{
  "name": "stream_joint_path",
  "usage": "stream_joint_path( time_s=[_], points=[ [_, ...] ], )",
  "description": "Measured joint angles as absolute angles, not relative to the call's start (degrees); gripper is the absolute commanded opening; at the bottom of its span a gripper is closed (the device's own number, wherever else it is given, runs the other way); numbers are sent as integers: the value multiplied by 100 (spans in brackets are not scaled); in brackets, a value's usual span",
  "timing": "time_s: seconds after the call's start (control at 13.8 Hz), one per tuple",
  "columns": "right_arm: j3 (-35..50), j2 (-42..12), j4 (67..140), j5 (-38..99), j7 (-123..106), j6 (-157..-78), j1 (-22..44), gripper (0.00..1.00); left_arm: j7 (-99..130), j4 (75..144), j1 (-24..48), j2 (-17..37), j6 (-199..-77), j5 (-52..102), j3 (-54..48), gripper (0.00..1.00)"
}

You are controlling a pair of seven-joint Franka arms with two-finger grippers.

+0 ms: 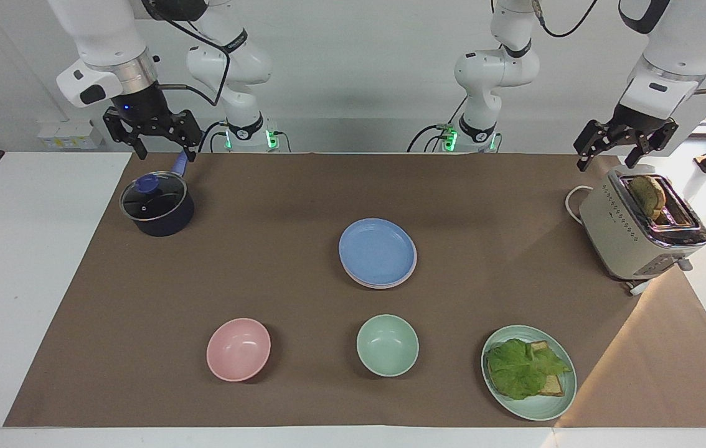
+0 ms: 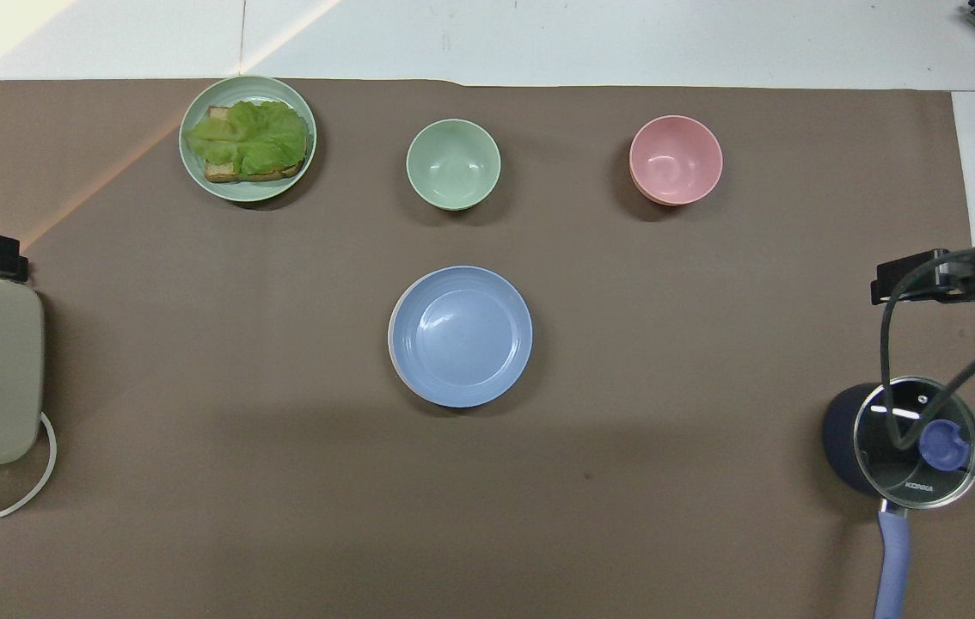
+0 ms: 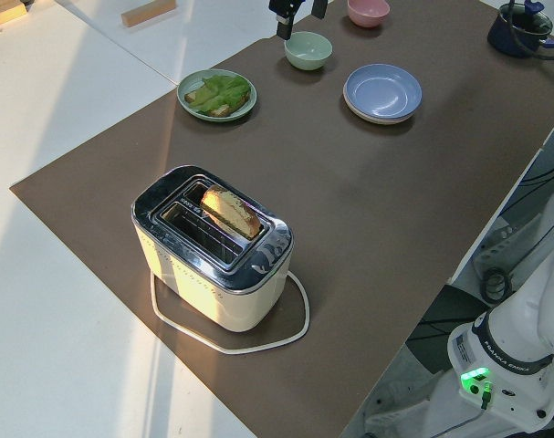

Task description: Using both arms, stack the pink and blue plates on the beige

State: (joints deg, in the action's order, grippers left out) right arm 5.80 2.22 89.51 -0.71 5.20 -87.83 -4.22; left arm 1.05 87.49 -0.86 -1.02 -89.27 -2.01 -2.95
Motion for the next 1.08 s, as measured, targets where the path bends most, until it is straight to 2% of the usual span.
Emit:
stream_joint_path(
  time_s=[0.43,1.08],
  points=[
    [577,215,8922,-71,516,-8783,-396,100,105,8749,-86,-102,-8927,-201,-295,100],
    [126,195,8917,-71,516,-8780,117,100,105,8749,-86,-102,-8927,-201,-295,100]
  ],
)
